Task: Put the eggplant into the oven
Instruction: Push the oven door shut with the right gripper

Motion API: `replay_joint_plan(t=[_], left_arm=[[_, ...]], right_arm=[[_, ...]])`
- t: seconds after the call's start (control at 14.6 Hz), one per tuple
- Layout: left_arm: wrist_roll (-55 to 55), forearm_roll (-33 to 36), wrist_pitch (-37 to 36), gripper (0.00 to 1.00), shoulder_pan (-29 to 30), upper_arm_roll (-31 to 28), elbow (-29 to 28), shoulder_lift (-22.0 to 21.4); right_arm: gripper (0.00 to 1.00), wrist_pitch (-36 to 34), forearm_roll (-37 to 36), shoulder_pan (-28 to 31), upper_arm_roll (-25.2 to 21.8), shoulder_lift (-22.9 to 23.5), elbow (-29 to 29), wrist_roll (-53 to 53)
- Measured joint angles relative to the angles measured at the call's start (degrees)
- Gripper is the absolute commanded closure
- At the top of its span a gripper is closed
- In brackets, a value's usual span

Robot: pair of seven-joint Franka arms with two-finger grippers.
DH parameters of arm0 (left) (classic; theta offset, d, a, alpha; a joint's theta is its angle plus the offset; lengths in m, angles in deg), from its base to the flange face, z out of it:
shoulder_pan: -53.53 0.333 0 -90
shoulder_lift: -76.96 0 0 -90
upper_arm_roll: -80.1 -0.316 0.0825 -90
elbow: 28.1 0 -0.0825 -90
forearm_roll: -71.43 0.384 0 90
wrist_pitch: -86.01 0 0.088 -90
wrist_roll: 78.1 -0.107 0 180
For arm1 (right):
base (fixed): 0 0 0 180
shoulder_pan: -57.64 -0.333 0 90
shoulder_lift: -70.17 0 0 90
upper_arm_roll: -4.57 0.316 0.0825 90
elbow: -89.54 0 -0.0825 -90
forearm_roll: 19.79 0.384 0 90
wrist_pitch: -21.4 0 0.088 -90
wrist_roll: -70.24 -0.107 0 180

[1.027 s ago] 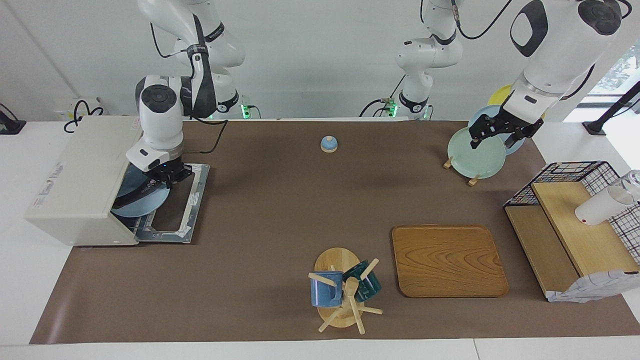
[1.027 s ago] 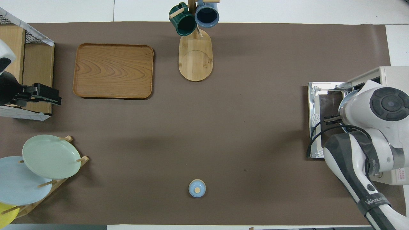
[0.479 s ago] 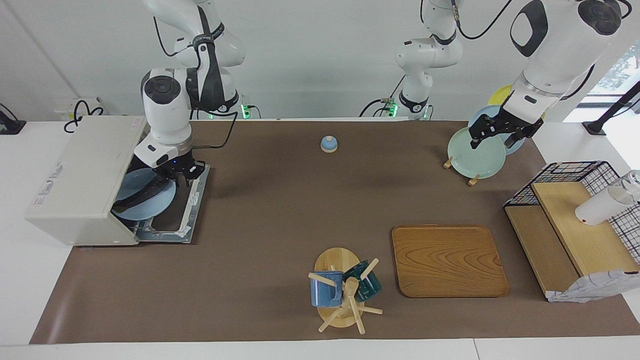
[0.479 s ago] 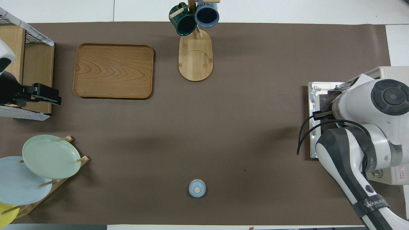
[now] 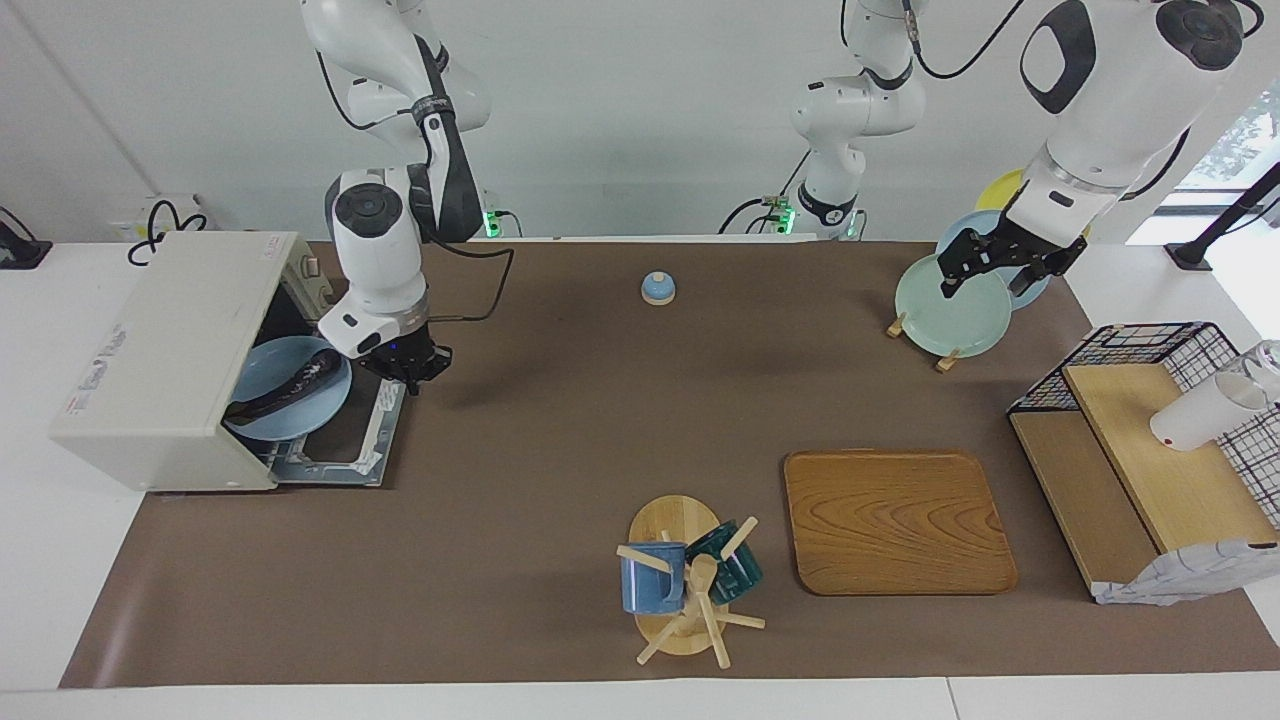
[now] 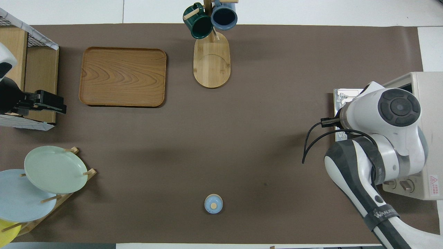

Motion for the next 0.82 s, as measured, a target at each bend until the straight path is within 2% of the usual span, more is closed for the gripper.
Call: replay_joint_plan(t=[0.41,0.82], left_arm=[[0.00,0.00,0.00,0.00,0.03,0.00,0.00,0.00],[0.00,0.00,0.00,0.00,0.03,0.00,0.00,0.00]], right_arm=[[1.00,1.10,0.00,0.13,-0.45,3.99,-0.39,-1.43],[1.00,4.55,-2.11,0.90,-0.61,4.46,-2.28,-1.43]])
